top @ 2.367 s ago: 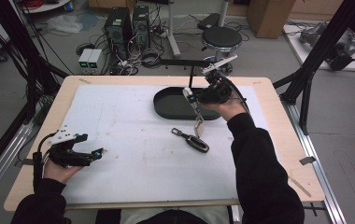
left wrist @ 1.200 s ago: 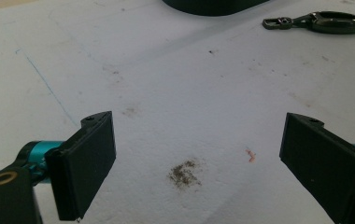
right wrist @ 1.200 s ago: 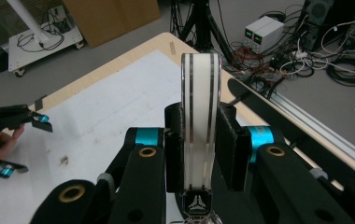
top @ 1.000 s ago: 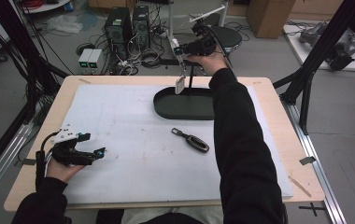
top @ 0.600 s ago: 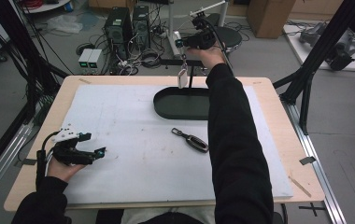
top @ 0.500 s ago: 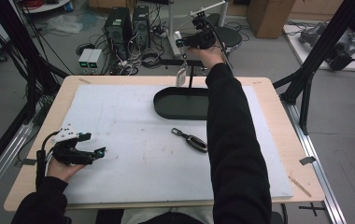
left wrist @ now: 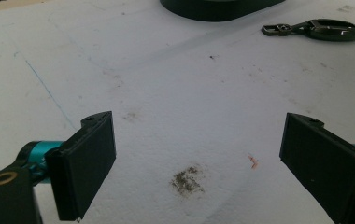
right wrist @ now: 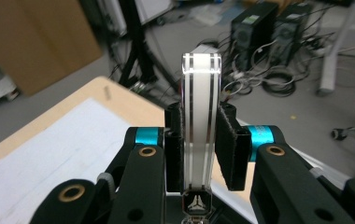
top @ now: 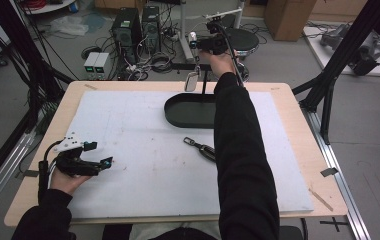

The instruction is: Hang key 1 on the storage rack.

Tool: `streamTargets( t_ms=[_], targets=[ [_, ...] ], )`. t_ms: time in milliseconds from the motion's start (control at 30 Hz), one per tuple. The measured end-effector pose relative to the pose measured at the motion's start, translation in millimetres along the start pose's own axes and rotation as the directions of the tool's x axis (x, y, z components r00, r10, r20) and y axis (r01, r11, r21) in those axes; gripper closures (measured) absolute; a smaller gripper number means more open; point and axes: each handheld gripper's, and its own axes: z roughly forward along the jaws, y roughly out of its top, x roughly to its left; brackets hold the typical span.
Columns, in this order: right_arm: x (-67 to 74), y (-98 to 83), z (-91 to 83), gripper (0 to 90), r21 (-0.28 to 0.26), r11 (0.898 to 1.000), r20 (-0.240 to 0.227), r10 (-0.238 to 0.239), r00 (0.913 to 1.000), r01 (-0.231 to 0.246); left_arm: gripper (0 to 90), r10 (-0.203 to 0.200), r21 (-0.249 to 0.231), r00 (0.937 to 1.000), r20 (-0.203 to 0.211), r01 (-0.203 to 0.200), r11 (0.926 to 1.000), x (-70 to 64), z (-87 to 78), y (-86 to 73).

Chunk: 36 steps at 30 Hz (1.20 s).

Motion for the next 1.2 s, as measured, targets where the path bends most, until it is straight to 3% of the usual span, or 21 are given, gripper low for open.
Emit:
streamTargets(
  t_ms=[300,333,433,467,500,567,633,867,967,1000,1200],
  targets=[
    [-8.3,-12.2,3.4,73.0,-0.029,0.997,0.016,0.066,0.9977,-0.065,11.1,0.001,-0.001,1.0,0.002,-0.001,1.0,-0.3,-0.3,0.1],
    [-10.3,-15.0,2.6,56.4,-0.012,0.997,0.033,0.074,0.9967,-0.074,11.1,0.002,0.0,1.0,0.002,-0.002,1.0,-0.4,-0.3,0.0],
    [-12.8,-19.7,0.2,36.6,0.014,0.996,0.062,0.091,0.994,-0.092,11.1,0.002,0.001,1.0,0.0,-0.002,1.0,-1.1,-0.3,0.1],
    [-12.8,-19.7,0.2,36.6,0.014,0.996,0.062,0.091,0.994,-0.092,11.1,0.0,0.0,1.0,0.001,0.0,1.0,-1.3,-0.2,0.1],
    [-13.4,-23.2,-2.2,25.5,0.026,0.996,0.057,0.082,0.995,-0.084,11.1,0.0,0.001,1.0,0.001,0.0,1.0,-1.3,-0.1,0.1],
    [-12.5,-26.0,-5.1,17.3,0.051,0.996,0.043,0.064,0.997,-0.067,11.1,0.0,0.001,1.0,0.001,0.0,1.0,-1.3,-0.2,0.1],
    [-10.5,-29.2,-10.9,11.4,0.02,0.999,0.025,0.046,0.9986,-0.047,11.1,0.001,0.001,1.0,0.001,-0.001,1.0,-0.7,-0.3,0.0],
    [-3.0,-36.0,-20.8,10.9,0.051,0.999,-0.011,-0.016,0.9998,0.016,11.1,0.0,0.003,1.0,0.001,0.0,1.0,-1.4,0.0,0.0],
    [2.0,-38.0,-24.6,5.9,0.096,0.995,-0.023,-0.037,0.9991,0.039,11.1,0.0,0.004,1.0,0.0,0.0,1.0,-1.2,-0.4,0.1],
    [3.8,-37.8,-26.0,1.5,0.099,0.994,-0.025,-0.037,0.999,0.039,11.1,0.0,0.003,1.0,-0.001,0.0,1.0,-1.1,-0.5,0.1],
    [13.8,-36.7,-36.3,0.9,0.096,0.994,-0.03,-0.051,0.9982,0.054,11.1,0.001,0.0,1.0,-0.002,-0.001,1.0,-1.5,-1.3,0.2]
  ],
)
